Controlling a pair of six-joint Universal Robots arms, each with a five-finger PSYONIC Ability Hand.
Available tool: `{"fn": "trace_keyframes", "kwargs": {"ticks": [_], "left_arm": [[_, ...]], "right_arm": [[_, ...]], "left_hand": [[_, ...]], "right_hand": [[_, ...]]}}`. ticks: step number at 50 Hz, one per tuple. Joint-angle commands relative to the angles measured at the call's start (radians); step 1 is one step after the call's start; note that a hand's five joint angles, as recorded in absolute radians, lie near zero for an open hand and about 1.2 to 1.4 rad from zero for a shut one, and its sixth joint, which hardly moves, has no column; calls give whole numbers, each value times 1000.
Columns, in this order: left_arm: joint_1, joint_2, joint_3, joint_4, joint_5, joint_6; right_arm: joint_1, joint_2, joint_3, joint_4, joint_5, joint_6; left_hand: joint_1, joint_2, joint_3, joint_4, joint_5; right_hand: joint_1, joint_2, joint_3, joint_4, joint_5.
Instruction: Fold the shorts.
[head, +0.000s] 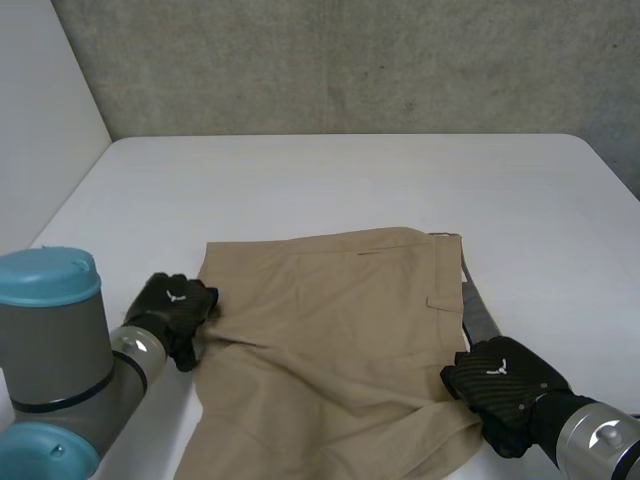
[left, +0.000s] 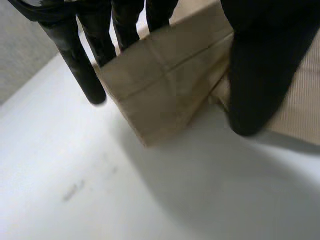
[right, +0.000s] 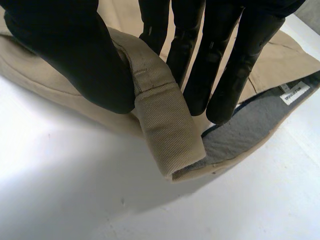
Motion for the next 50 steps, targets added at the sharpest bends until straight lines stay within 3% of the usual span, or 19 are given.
{"fn": "trace_keyframes", "kwargs": {"ticks": [1,6,10,22,30,40,50], "left_arm": [[-11,184,-10,-8,0,-42],[-28,307,-30,-43,4,-134],[-57,394,-85,-155,7,-208],[-229,436,-189,-335,-2,-301],[-269,431,-218,-349,-7,-396],[-269,396,-224,-341,-10,-404],[-269,301,-224,-289,-125,-404]], "right_arm": [[4,-6,-14,-14,-10,82],[11,-1,-28,-42,-10,150],[11,0,-44,-76,-10,228],[1,101,-97,-171,-17,495],[1,160,-117,-243,-12,607],[-30,181,-114,-275,2,630],[-49,181,-100,-277,2,630]], "left_hand": [[-46,-86,-90,-82,-83],[-44,-83,-87,-79,-80],[-32,-72,-75,-68,-68],[21,-19,-23,-15,-15],[15,-25,-28,-21,-21],[15,-25,-28,-21,-21],[126,87,83,91,90]], "right_hand": [[431,216,194,204,234],[431,216,194,204,234],[431,216,194,204,234],[431,216,194,204,234],[431,216,194,204,234],[431,216,194,204,234],[431,216,194,204,234]]}}
